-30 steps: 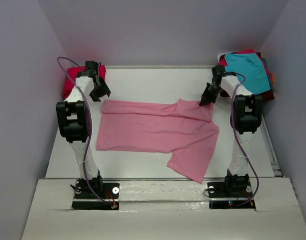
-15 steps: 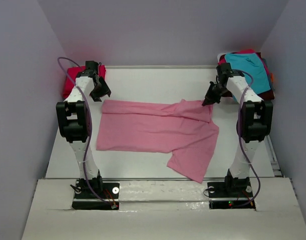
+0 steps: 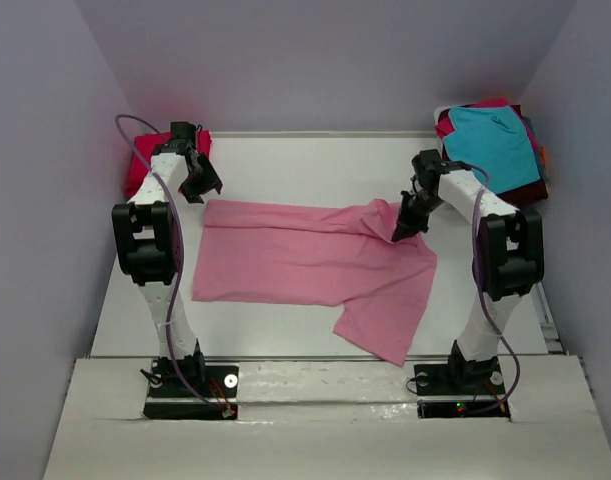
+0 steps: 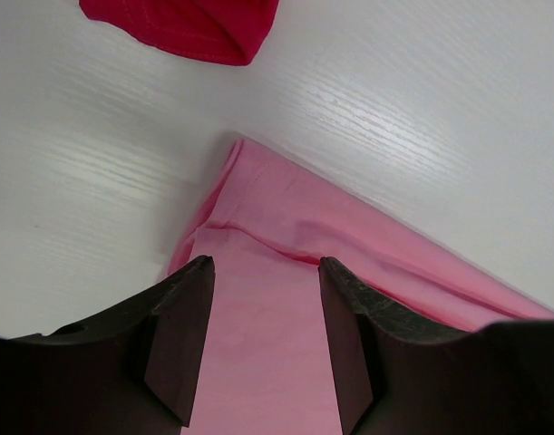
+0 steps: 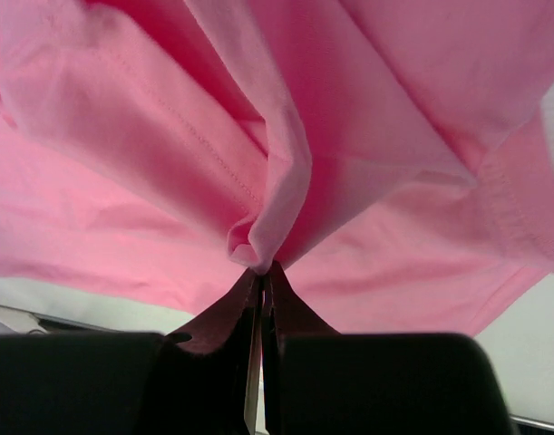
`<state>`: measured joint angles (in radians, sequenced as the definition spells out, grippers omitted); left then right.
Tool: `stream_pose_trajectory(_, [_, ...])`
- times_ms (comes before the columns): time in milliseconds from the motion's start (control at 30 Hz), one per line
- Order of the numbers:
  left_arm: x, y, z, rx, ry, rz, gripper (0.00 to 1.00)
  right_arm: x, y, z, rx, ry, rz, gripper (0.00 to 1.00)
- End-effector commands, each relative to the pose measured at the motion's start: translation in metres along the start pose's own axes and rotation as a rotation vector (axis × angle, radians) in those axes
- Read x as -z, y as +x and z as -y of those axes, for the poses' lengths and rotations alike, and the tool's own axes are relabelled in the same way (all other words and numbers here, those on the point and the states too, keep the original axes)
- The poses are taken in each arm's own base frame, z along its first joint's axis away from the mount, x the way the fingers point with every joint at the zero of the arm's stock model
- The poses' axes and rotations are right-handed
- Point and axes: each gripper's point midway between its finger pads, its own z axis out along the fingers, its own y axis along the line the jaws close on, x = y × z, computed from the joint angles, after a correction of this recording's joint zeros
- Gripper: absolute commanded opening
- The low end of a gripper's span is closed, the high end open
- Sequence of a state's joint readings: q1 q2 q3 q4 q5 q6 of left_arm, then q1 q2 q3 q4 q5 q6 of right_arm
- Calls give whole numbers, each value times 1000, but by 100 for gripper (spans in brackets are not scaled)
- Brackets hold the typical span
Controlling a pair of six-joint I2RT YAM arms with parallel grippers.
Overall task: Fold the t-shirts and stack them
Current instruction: Fold the tshirt
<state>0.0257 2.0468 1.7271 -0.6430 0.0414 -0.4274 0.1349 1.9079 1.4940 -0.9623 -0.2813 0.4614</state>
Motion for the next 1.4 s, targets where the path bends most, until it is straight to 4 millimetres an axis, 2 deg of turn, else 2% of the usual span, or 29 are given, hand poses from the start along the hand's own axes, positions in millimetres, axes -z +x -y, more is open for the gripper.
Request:
stream_pose_trajectory(0, [12, 0, 3, -16, 20, 13, 61, 9, 30, -9, 56, -19, -16, 7])
stream_pose_trajectory(233, [15, 2, 3, -17, 27, 15, 61, 4, 67, -4, 68, -6, -57, 7])
stream_pose_trajectory(633, [20, 12, 9, -34, 44, 7, 61, 3, 111, 2, 73, 23, -91, 8])
stream_pose_trajectory(700, [20, 14, 9, -35, 48, 1, 61, 4, 115, 6, 66, 28, -88, 12])
stream_pose_trajectory(767, [19, 18, 12, -43, 50, -5, 61, 3, 116, 9, 57, 43, -85, 20])
stream_pose_trajectory(833, [19, 21, 16, -51, 56, -10, 61, 4, 113, 11, 52, 59, -67, 27])
stream_pose_trajectory(867, [20, 20, 17, -52, 59, -10, 61, 5, 111, 10, 47, 56, -56, 35])
stream_pose_trajectory(1000, [24, 23, 31, -86, 93, -18, 61, 11, 94, 0, 39, 43, 7, 54])
stream_pose_trajectory(1067, [23, 24, 37, -102, 104, -27, 61, 13, 80, -8, 36, 47, 38, 55])
stream_pose_trajectory(1100, [21, 33, 47, -138, 121, -52, 61, 9, 74, -9, 26, 57, 42, 55])
stream_pose_trajectory(1133, [22, 34, 51, -151, 122, -54, 60, 13, 63, -18, 28, 41, 66, 54])
stream_pose_trajectory(1167, [22, 38, 52, -165, 115, -62, 60, 9, 64, -16, 20, 53, 49, 54])
stream_pose_trajectory(1200, [21, 40, 50, -180, 92, -57, 60, 14, 53, -28, 23, 28, 75, 54])
stream_pose_trajectory(1267, [18, 44, 49, -188, 70, -54, 60, 15, 37, -39, 25, 21, 102, 54])
stream_pose_trajectory(1333, [14, 42, 49, -185, 61, -51, 60, 9, 27, -41, 28, 40, 100, 54])
stream_pose_trajectory(1367, [10, 43, 47, -185, 48, -56, 60, 14, 21, -45, 33, 36, 120, 54])
